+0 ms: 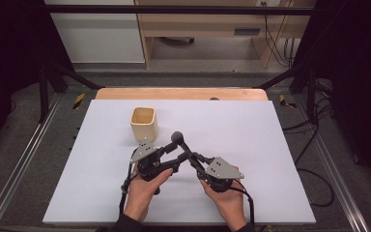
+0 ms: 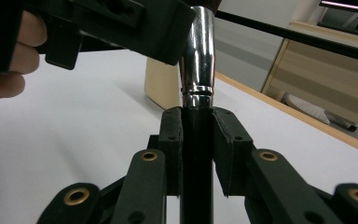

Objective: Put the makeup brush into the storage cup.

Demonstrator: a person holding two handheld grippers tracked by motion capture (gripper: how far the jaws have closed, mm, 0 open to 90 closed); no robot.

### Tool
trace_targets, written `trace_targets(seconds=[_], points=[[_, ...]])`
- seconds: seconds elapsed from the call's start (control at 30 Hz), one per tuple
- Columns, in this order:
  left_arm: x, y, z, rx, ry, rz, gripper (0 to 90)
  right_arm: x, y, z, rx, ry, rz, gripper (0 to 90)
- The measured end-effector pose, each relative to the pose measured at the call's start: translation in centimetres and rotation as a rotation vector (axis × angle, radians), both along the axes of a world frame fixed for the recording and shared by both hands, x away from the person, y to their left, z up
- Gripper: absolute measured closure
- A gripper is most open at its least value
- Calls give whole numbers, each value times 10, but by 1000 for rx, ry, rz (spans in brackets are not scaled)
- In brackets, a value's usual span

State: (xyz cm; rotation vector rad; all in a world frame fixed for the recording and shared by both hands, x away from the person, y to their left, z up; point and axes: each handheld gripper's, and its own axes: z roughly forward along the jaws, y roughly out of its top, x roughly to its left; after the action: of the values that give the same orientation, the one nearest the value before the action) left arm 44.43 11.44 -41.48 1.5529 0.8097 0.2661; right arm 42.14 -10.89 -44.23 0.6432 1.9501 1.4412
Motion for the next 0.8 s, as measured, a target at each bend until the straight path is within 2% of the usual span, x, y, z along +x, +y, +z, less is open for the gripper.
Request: trace_targets(seconds=[0.33,0.47,0.63,0.8], points=[[4,-3,-3,-33,38,-2,503,-1,3,2,3,-1,11,744],[4,-4,-4,-30,30,-5,559,0,6,1,-1,3,22,744],[4,-4,-7,-44,52,6,640,-1,8,2,-3,4,27,744],[2,-5,-6,-38,38,0,681,0,8,1,-1,9,32,744]])
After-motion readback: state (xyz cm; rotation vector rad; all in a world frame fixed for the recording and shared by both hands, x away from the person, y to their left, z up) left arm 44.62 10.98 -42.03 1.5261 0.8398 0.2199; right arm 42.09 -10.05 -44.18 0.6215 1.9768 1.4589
